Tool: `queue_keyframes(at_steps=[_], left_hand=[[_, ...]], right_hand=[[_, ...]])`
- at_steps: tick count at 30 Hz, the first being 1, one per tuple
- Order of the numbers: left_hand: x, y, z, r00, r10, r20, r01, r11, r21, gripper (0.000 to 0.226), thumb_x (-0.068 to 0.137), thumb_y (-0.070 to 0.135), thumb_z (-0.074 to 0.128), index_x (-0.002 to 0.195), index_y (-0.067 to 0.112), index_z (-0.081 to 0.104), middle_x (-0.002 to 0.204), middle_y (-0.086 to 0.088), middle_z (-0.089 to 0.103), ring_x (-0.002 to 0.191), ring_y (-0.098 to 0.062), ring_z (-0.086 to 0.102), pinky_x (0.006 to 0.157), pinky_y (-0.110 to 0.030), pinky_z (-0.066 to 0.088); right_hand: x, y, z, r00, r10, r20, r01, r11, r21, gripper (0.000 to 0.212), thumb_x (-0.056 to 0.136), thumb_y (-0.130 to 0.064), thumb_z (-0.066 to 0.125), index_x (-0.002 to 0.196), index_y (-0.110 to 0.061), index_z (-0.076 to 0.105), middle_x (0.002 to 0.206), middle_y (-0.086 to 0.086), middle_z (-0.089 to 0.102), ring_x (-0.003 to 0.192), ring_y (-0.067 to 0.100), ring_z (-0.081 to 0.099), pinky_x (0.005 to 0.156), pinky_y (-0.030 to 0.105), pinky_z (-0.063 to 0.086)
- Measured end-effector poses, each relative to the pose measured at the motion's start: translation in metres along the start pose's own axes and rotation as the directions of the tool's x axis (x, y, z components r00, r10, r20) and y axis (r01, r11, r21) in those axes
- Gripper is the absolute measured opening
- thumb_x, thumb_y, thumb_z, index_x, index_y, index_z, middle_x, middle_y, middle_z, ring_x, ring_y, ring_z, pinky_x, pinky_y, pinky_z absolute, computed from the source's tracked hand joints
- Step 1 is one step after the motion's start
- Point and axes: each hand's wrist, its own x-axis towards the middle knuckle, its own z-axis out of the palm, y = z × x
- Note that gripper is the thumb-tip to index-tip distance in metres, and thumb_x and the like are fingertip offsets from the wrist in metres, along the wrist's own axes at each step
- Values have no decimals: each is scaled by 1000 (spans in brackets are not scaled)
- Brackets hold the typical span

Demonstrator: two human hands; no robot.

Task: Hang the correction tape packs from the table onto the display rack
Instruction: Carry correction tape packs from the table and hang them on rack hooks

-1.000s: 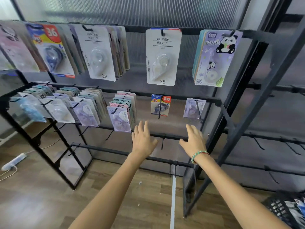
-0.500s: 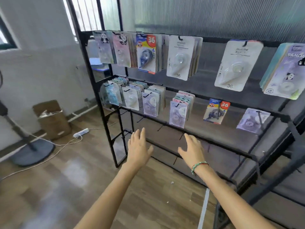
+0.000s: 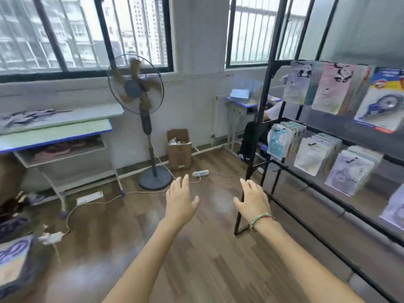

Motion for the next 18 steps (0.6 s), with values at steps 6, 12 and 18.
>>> queue_keyframes(at_steps=[6, 12, 18], left_hand=[[19, -105, -43, 973, -218, -79, 224, 972, 76, 74, 95, 34, 51, 153, 11, 12, 156, -13, 21, 146, -27, 16, 117, -39, 19], [53, -179, -65, 918, -377, -123, 386, 920, 63, 74, 95, 34, 51, 153, 10, 12, 157, -14, 18, 146, -27, 15, 117, -36, 16], [124, -244, -87, 867, -467, -175, 482, 875, 53, 72, 95, 32, 51, 153, 9, 14, 156, -13, 21, 146, -25, 15, 118, -37, 17]], right_hand=[[52, -107, 39, 979, -197, 58, 199, 980, -20, 61, 92, -37, 52, 146, -17, 31, 145, 3, 37, 133, 22, 34, 108, 32, 29], [118, -193, 87, 929, -345, 135, 346, 938, 17, 63, 92, -37, 52, 146, -16, 30, 145, 4, 36, 134, 23, 33, 109, 32, 28], [217, -257, 125, 897, -398, 191, 402, 915, 23, 65, 92, -40, 50, 149, -17, 26, 148, 4, 34, 135, 21, 33, 108, 30, 28]])
